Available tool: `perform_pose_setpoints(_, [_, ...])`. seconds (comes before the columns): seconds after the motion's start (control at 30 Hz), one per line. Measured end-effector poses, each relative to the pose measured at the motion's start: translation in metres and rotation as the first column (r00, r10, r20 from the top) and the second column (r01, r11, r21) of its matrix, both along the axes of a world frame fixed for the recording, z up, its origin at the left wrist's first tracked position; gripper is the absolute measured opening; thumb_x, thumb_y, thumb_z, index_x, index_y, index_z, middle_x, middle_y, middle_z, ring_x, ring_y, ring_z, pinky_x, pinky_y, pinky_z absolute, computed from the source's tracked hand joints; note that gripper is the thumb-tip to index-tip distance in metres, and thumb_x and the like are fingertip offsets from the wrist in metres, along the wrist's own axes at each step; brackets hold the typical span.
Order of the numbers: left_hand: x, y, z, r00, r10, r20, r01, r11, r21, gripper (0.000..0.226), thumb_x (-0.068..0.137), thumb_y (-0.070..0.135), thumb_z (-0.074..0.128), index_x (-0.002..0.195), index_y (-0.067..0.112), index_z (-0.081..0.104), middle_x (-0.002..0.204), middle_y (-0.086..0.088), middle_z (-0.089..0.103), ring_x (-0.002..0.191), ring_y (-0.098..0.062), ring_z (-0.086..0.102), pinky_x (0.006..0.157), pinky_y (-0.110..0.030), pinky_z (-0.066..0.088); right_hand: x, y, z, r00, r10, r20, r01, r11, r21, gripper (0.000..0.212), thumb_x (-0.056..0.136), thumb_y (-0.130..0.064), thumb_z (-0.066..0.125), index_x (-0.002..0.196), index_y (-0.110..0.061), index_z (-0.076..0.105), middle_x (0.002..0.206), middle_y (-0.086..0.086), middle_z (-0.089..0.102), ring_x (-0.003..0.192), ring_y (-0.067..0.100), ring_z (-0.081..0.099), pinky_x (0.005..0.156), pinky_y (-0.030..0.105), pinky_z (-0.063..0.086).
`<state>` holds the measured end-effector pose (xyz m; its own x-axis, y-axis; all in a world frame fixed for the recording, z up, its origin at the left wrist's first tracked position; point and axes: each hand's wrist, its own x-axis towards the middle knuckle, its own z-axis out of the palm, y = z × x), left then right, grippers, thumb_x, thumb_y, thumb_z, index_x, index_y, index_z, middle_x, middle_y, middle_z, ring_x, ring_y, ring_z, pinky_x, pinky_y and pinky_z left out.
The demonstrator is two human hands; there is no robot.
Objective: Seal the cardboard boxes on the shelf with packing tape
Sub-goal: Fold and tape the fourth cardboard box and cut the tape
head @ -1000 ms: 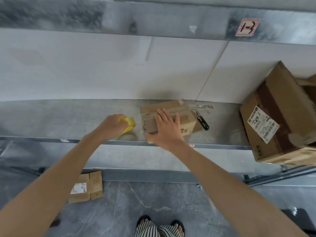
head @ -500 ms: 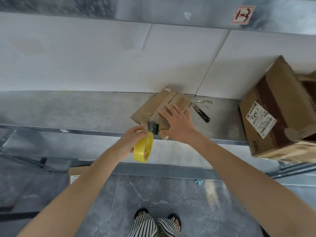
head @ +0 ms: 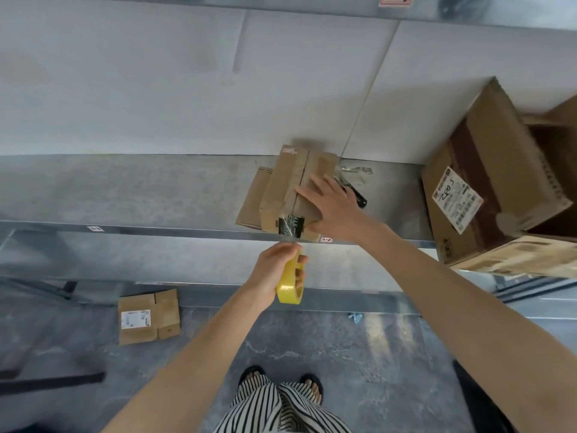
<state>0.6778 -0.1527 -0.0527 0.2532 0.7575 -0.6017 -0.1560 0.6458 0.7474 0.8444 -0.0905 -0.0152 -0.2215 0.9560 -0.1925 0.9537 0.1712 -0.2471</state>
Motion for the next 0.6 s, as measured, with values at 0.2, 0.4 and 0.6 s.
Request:
perform_pose_setpoints(0.2, [0.024, 0.001, -0.002, 0.996, 0.083, 0.031, -0.081, 0.995, -0.053, 0.028, 0.1, 0.03, 0.045, 0.087, 0.01, 0.06, 0.081, -0.009, 0.072, 0.041, -0.013, 0.047, 0.043, -0.021, 0.042, 0.024, -0.017, -0.016, 0.988, -0.098, -0.118, 0.113, 0.985, 0.13, 0.093, 0.077, -0.042, 0.07, 0.15, -0.022, 0.015, 0.157, 0.002, 0.009, 0.144, 0.022, 0.009, 0.114, 0.045, 0.017])
perform_pose_setpoints(0.4, [0.031, 0.007, -0.016, 0.991, 0.119, -0.061, -0.118, 0.993, 0.016, 0.028, 0.1, 0.029, 0.047, 0.086, 0.009, 0.061, 0.08, -0.008, 0.074, 0.039, -0.014, 0.045, 0.04, -0.022, 0.04, 0.069, -0.014, -0.036, 0.96, -0.212, -0.184, 0.23, 0.97, 0.079, 0.067, 0.088, -0.013, 0.054, 0.148, -0.016, 0.025, 0.154, 0.005, 0.025, 0.135, 0.028, 0.034, 0.105, 0.044, 0.036])
perform_pose_setpoints(0.6, [0.036, 0.011, -0.026, 0.986, 0.139, -0.095, -0.132, 0.989, 0.071, 0.03, 0.099, 0.03, 0.047, 0.083, 0.01, 0.062, 0.082, -0.009, 0.074, 0.038, -0.016, 0.045, 0.04, -0.024, 0.04, 0.08, 0.025, -0.057, 0.867, -0.469, -0.166, 0.49, 0.864, 0.118, 0.041, 0.092, -0.029, 0.056, 0.127, -0.008, 0.052, 0.129, 0.016, 0.049, 0.118, 0.037, 0.043, 0.094, 0.044, 0.039])
